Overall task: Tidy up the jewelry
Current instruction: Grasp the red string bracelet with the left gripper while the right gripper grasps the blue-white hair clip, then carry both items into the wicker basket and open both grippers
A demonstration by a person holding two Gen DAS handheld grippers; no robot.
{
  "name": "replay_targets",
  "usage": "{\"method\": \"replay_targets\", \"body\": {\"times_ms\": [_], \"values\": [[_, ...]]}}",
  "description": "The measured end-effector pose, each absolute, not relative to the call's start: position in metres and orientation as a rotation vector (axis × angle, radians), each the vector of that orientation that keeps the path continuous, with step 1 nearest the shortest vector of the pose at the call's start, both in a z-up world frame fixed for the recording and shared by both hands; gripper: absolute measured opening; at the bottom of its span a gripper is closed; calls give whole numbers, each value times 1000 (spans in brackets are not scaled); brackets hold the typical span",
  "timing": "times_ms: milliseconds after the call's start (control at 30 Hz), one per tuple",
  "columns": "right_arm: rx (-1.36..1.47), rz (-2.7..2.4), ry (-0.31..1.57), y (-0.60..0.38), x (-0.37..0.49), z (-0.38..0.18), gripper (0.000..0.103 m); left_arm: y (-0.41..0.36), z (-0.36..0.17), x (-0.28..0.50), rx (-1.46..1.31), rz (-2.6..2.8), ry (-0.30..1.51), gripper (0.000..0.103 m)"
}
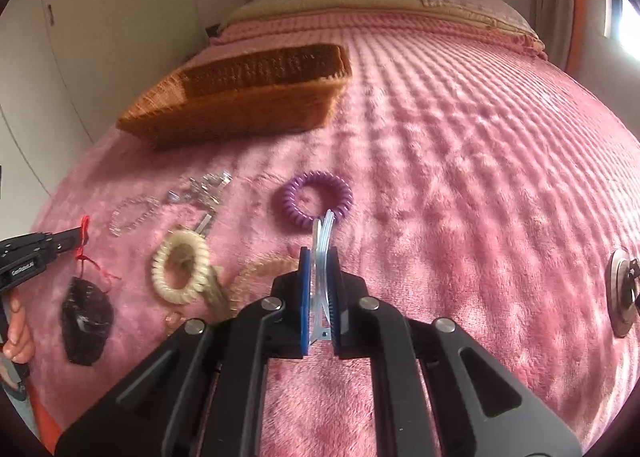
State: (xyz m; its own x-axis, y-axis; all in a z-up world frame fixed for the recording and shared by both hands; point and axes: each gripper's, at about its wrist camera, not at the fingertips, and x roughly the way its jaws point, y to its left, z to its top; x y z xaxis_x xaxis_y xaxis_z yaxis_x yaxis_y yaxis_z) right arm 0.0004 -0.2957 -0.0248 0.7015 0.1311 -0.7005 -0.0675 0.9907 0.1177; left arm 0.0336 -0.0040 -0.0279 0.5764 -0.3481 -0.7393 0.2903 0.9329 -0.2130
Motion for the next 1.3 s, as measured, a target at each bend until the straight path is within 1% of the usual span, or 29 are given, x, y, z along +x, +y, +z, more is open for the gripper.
{"method": "replay_targets", "body": {"times_ms": [367, 600, 767, 933, 1100, 1300], "values": [[89, 182, 652, -278, -1, 37, 6, -9, 51, 32, -108, -405, 683, 2], [81, 217, 594, -262, 31, 75, 6, -17, 92, 68, -113, -419, 609, 2], [132, 258, 600, -258, 82, 89, 6, -23, 113, 117, -152, -404, 579, 2], [211, 293, 689, -256, 154, 75, 6, -34, 99, 187, -181, -360, 624, 2], [249, 271, 825, -254, 214, 33, 6, -51, 57, 239, -163, -332, 728, 2], [218, 224, 945, -245, 240, -7, 6, -61, 10, 269, -92, -295, 856, 2]]}}
